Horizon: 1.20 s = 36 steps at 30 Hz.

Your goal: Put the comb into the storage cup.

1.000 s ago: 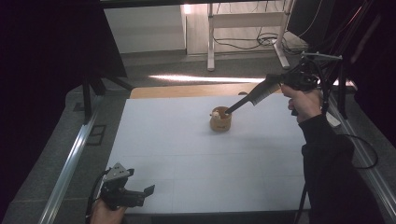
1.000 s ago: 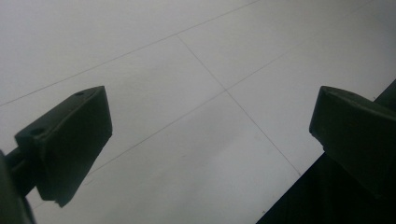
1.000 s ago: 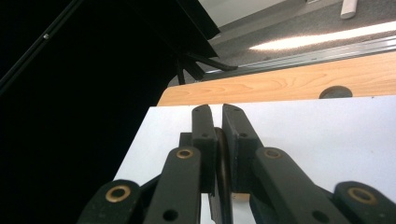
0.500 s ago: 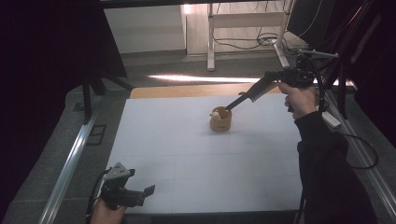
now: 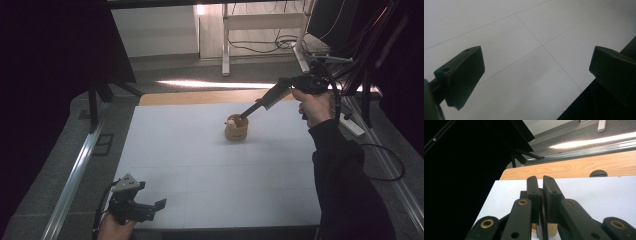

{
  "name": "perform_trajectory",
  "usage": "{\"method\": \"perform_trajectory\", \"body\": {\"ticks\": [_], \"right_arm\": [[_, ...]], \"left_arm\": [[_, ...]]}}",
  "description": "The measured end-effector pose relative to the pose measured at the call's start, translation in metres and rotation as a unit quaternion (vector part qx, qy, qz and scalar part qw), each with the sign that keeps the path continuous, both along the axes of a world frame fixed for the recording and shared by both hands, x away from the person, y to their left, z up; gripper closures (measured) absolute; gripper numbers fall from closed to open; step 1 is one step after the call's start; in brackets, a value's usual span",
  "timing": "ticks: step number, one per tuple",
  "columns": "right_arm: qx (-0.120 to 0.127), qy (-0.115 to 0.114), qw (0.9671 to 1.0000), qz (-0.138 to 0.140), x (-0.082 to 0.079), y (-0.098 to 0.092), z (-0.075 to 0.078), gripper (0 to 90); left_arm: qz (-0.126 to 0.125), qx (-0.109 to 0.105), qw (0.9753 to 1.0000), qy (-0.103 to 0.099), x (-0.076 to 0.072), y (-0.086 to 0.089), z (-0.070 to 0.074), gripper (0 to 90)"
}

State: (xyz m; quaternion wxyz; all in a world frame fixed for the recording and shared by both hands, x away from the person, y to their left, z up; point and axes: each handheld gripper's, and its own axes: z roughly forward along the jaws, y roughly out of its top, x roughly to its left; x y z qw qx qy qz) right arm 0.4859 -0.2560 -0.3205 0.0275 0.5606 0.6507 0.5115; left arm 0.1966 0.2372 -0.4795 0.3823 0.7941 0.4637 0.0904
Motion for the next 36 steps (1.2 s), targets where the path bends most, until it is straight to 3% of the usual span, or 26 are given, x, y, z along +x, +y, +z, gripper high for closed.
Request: {"method": "perform_trajectory", "body": {"ticks": [16,36], "right_arm": [[-0.015,0.004,0.9999,0.003,0.006,0.013,-0.013,84.6],[-0.014,0.02,0.9997,0.01,0.012,0.023,-0.035,84.6]], "left_arm": [[-0.001,0.004,1.0,0.004,0.001,-0.001,0.0,0.0],[-0.003,0.002,1.0,0.007,0.002,-0.001,-0.001,0.0]]}}
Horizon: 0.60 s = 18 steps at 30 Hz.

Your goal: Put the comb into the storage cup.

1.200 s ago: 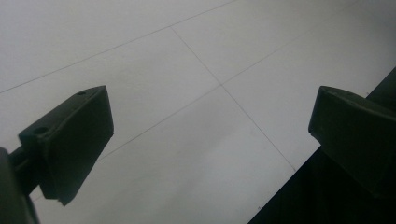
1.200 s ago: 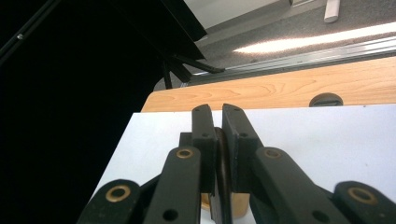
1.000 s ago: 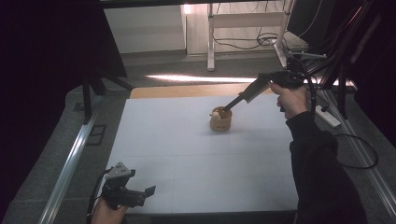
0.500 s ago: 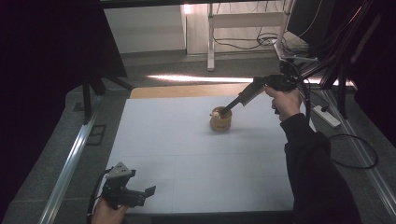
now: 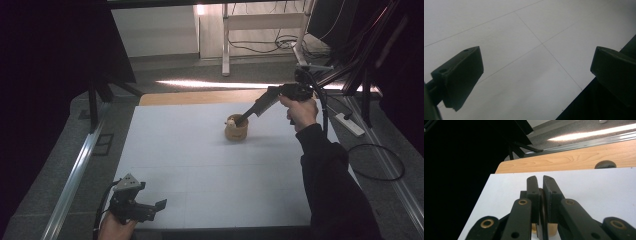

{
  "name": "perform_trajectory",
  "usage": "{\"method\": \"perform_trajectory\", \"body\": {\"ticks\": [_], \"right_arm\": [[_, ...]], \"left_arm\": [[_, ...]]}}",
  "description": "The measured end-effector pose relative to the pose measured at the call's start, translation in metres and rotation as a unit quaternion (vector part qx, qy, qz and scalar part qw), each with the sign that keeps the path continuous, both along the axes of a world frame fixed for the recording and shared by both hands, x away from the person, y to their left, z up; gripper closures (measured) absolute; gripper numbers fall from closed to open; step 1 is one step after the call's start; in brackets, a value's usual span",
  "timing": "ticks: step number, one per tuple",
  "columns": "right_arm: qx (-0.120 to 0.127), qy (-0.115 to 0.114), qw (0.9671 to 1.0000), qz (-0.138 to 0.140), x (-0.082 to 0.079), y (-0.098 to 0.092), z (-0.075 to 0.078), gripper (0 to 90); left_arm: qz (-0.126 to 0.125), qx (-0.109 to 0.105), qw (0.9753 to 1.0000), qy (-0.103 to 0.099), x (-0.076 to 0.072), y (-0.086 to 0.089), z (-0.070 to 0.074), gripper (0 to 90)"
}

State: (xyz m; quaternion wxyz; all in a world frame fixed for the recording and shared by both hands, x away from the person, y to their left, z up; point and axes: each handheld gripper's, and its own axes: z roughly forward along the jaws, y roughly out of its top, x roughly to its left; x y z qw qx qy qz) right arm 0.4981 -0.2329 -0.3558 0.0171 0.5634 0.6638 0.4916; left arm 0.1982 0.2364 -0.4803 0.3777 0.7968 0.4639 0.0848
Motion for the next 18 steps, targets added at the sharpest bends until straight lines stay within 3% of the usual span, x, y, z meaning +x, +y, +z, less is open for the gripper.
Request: {"method": "perform_trajectory", "body": {"ticks": [18], "right_arm": [[0.005,0.015,0.9999,0.006,0.004,0.008,-0.016,84.6]], "left_arm": [[-0.002,0.0,1.0,0.0,0.0,0.0,0.0,0.0]]}}
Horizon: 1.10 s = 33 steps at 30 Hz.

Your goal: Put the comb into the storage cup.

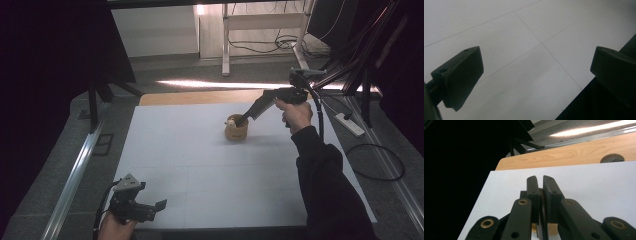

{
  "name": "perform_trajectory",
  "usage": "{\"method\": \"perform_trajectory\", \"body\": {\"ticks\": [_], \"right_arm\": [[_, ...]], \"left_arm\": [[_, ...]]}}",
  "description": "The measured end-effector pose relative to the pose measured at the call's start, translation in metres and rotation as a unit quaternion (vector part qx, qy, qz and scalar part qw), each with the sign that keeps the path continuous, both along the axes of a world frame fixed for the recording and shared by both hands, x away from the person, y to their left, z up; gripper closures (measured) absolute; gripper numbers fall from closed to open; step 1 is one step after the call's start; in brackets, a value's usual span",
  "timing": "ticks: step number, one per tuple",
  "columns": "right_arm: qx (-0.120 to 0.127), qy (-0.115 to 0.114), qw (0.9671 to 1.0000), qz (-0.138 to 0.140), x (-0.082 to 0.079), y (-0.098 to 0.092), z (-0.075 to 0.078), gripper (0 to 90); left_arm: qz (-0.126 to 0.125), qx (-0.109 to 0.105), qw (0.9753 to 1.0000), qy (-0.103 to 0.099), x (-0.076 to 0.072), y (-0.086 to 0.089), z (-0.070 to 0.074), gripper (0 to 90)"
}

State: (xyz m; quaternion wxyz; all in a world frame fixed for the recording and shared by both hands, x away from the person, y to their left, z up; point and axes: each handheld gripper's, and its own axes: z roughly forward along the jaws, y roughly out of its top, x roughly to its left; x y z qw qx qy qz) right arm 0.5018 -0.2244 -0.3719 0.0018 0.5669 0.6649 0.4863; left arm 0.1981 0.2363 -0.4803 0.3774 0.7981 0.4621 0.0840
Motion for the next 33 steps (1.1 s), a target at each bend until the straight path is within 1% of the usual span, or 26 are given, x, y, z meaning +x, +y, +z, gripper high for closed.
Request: {"method": "perform_trajectory", "body": {"ticks": [7,25,33], "right_arm": [[0.004,0.004,1.0,-0.001,0.001,0.0,-0.006,84.6],[0.013,0.015,0.9998,0.007,0.004,0.003,-0.02,84.5],[0.027,0.02,0.9994,0.009,0.006,-0.002,-0.024,84.4]], "left_arm": [[0.001,-0.001,1.0,0.0,0.0,0.0,0.0,0.0],[0.0,-0.001,1.0,0.0,0.0,0.0,0.0,0.0],[-0.001,0.0,1.0,0.001,0.0,0.0,0.0,0.0]]}}
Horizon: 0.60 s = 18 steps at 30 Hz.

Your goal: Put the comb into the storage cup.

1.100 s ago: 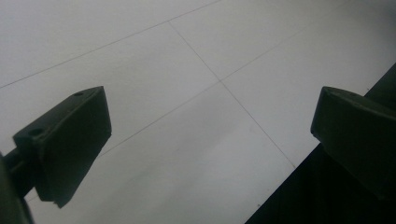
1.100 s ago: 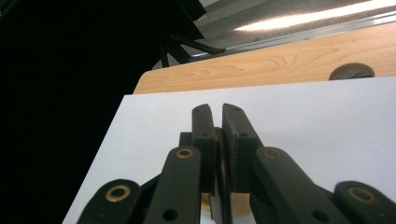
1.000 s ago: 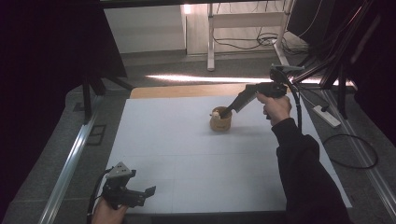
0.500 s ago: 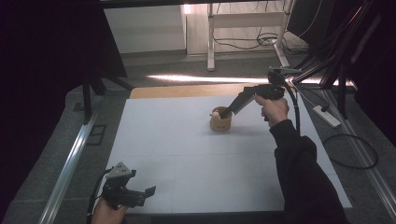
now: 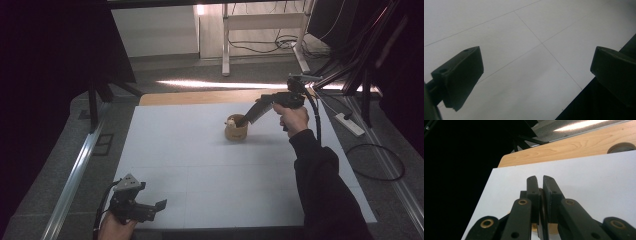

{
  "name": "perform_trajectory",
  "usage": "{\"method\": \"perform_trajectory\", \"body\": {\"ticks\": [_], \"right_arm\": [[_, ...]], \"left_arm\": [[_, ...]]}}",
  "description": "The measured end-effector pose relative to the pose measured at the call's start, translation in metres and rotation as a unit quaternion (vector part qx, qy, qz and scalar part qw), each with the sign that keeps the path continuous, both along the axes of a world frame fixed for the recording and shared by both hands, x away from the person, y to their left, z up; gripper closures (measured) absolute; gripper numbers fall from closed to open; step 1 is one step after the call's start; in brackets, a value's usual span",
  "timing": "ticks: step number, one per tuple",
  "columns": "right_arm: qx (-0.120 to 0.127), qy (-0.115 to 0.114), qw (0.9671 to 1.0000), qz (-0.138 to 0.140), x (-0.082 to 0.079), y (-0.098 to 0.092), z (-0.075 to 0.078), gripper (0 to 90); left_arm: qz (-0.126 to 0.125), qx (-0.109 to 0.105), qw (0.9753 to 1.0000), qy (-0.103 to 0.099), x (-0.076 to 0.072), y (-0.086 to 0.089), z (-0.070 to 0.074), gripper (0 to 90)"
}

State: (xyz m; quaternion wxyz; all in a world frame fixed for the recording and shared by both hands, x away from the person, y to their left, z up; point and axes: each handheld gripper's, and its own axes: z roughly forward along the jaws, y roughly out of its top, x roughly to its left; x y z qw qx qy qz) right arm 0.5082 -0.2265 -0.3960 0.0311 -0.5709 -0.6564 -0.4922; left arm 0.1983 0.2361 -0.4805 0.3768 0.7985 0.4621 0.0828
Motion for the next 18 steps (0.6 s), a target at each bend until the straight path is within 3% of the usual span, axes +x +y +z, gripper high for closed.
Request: {"method": "perform_trajectory", "body": {"ticks": [10,18], "right_arm": [[0.019,0.01,0.9997,-0.011,0.002,-0.013,-0.012,83.8],[0.003,0.001,1.0,-0.005,0.002,-0.011,-0.012,80.6]], "left_arm": [[0.0,0.002,1.0,0.001,0.0,0.0,0.0,0.0],[0.0,0.002,1.0,0.001,0.0,0.0,0.0,0.0]]}}
